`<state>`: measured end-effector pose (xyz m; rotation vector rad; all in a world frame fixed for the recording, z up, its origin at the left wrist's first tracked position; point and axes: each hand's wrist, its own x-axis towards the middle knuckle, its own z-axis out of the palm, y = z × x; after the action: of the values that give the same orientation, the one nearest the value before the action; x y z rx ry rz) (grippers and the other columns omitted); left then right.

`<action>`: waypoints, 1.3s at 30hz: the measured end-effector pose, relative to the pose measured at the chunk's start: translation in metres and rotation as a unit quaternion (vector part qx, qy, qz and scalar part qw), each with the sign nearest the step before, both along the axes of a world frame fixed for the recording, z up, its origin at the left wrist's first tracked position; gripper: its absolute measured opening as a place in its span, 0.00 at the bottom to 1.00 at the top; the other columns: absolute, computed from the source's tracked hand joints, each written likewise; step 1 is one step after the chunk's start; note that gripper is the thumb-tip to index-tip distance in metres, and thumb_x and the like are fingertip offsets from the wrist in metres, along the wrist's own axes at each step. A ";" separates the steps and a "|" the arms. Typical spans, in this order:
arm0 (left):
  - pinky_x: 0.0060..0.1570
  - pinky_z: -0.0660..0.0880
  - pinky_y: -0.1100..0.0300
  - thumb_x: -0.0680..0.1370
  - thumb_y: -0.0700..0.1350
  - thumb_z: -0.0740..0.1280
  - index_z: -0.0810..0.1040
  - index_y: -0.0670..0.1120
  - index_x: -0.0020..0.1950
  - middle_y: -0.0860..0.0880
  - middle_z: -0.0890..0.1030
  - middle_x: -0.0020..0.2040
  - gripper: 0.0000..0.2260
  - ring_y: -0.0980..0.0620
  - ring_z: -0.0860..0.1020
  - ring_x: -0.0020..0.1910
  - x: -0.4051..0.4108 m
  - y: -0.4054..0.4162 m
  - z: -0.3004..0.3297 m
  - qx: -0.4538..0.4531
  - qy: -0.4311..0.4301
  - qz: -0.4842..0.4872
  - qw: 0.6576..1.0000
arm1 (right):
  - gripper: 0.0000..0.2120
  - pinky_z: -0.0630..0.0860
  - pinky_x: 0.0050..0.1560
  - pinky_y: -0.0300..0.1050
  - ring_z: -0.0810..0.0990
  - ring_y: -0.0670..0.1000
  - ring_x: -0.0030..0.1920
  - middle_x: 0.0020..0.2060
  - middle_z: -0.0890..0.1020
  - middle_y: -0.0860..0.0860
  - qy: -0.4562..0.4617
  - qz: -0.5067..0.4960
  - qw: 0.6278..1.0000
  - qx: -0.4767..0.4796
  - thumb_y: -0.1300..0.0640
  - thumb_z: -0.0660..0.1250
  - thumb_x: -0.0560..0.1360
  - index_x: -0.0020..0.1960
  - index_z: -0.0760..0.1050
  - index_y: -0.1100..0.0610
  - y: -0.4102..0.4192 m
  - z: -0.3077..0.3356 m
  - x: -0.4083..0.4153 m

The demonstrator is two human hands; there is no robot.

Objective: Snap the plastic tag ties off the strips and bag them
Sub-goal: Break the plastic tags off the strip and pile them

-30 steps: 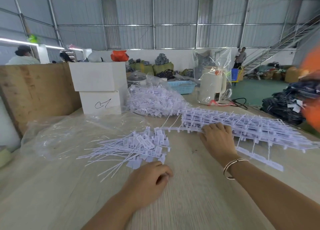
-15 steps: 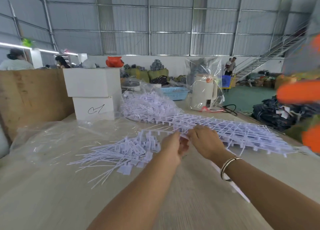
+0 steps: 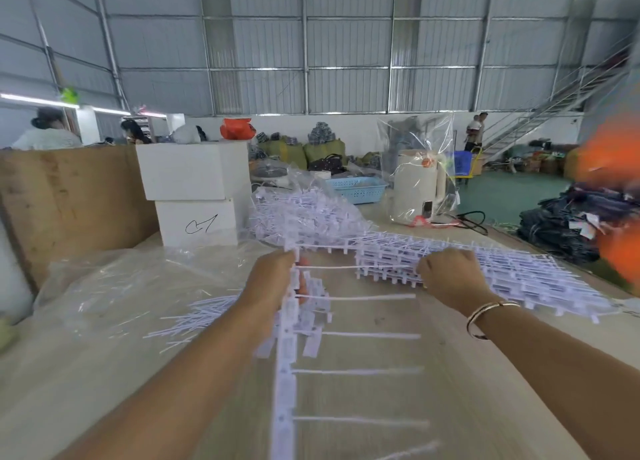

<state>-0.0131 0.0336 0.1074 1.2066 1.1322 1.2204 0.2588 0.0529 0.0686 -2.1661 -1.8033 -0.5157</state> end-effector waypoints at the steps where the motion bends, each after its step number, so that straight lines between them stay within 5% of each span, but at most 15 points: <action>1: 0.22 0.66 0.66 0.81 0.43 0.57 0.74 0.42 0.36 0.49 0.70 0.22 0.15 0.53 0.68 0.20 -0.009 -0.002 0.003 0.013 0.007 -0.009 1.000 | 0.17 0.68 0.48 0.47 0.77 0.55 0.44 0.39 0.80 0.53 0.064 0.004 0.996 0.057 0.56 0.52 0.77 0.41 0.79 0.57 -0.003 0.004 -0.002; 4: 0.20 0.60 0.67 0.80 0.43 0.56 0.69 0.44 0.32 0.51 0.64 0.21 0.16 0.54 0.61 0.19 -0.032 -0.006 0.017 0.052 0.044 -0.063 0.996 | 0.18 0.70 0.40 0.44 0.77 0.54 0.36 0.33 0.81 0.51 0.334 0.063 0.928 0.152 0.57 0.55 0.77 0.34 0.78 0.54 -0.010 0.017 -0.011; 6: 0.22 0.59 0.66 0.80 0.46 0.57 0.67 0.45 0.31 0.52 0.63 0.20 0.16 0.54 0.59 0.19 -0.043 -0.006 0.026 0.088 0.134 -0.114 0.980 | 0.18 0.71 0.38 0.43 0.78 0.50 0.33 0.31 0.81 0.48 0.501 0.135 0.843 0.139 0.57 0.55 0.80 0.36 0.78 0.55 -0.015 0.024 -0.019; 10: 0.21 0.60 0.67 0.80 0.54 0.58 0.69 0.47 0.30 0.55 0.66 0.19 0.20 0.57 0.61 0.18 -0.055 -0.003 0.018 0.121 0.336 -0.186 0.915 | 0.28 0.73 0.33 0.44 0.78 0.53 0.31 0.35 0.81 0.56 0.746 0.157 0.646 -0.037 0.38 0.51 0.79 0.47 0.78 0.59 -0.028 0.023 -0.039; 12: 0.21 0.62 0.68 0.80 0.58 0.58 0.69 0.49 0.29 0.56 0.68 0.20 0.21 0.58 0.63 0.19 -0.057 -0.003 0.001 0.131 0.402 -0.203 0.883 | 0.28 0.71 0.28 0.42 0.76 0.52 0.27 0.37 0.81 0.58 0.773 0.151 0.600 -0.137 0.34 0.54 0.76 0.47 0.78 0.58 -0.033 0.012 -0.051; 17: 0.32 0.66 0.62 0.80 0.58 0.56 0.68 0.49 0.29 0.54 0.70 0.24 0.22 0.59 0.67 0.23 -0.065 -0.001 -0.038 0.162 0.509 -0.171 0.828 | 0.07 0.65 0.23 0.38 0.71 0.51 0.22 0.29 0.79 0.56 0.700 0.186 0.670 -0.165 0.52 0.63 0.77 0.49 0.73 0.56 -0.042 -0.029 -0.078; 21: 0.41 0.74 0.58 0.80 0.56 0.56 0.71 0.51 0.40 0.55 0.78 0.35 0.13 0.53 0.77 0.36 -0.063 -0.006 -0.061 0.216 0.601 -0.072 0.766 | 0.07 0.64 0.23 0.38 0.70 0.49 0.23 0.25 0.76 0.53 0.687 0.192 0.691 -0.118 0.54 0.65 0.77 0.43 0.71 0.56 -0.051 -0.047 -0.083; 23: 0.42 0.73 0.59 0.79 0.53 0.59 0.72 0.54 0.49 0.57 0.78 0.43 0.06 0.53 0.77 0.43 -0.050 -0.015 -0.066 0.269 0.573 -0.028 0.773 | 0.07 0.64 0.23 0.39 0.71 0.49 0.24 0.25 0.76 0.52 0.680 0.203 0.696 -0.110 0.56 0.64 0.76 0.40 0.70 0.55 -0.056 -0.051 -0.086; 27: 0.46 0.73 0.59 0.75 0.55 0.64 0.72 0.54 0.53 0.58 0.78 0.49 0.10 0.56 0.77 0.47 -0.014 -0.032 -0.075 0.287 0.514 -0.083 0.804 | 0.11 0.66 0.26 0.39 0.71 0.47 0.25 0.26 0.75 0.52 0.650 0.215 0.725 -0.074 0.59 0.61 0.76 0.35 0.72 0.54 -0.066 -0.055 -0.095; 34: 0.41 0.68 0.57 0.76 0.52 0.62 0.63 0.54 0.46 0.54 0.77 0.46 0.07 0.51 0.76 0.45 -0.003 -0.037 -0.093 0.330 0.555 -0.022 0.763 | 0.15 0.67 0.30 0.31 0.71 0.42 0.27 0.25 0.76 0.46 0.546 0.283 0.782 -0.098 0.57 0.63 0.77 0.32 0.75 0.51 -0.080 -0.053 -0.106; 39: 0.40 0.66 0.61 0.77 0.56 0.60 0.67 0.54 0.48 0.56 0.76 0.45 0.07 0.55 0.74 0.44 -0.008 -0.036 -0.095 0.375 0.564 -0.005 0.736 | 0.14 0.67 0.33 0.30 0.73 0.39 0.28 0.25 0.76 0.43 0.537 0.307 0.780 -0.100 0.56 0.66 0.76 0.32 0.75 0.47 -0.083 -0.053 -0.108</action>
<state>-0.0206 -0.0019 0.0119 2.8072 1.4665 0.8735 0.1504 -0.0297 0.0155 -1.2563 -1.6525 0.9194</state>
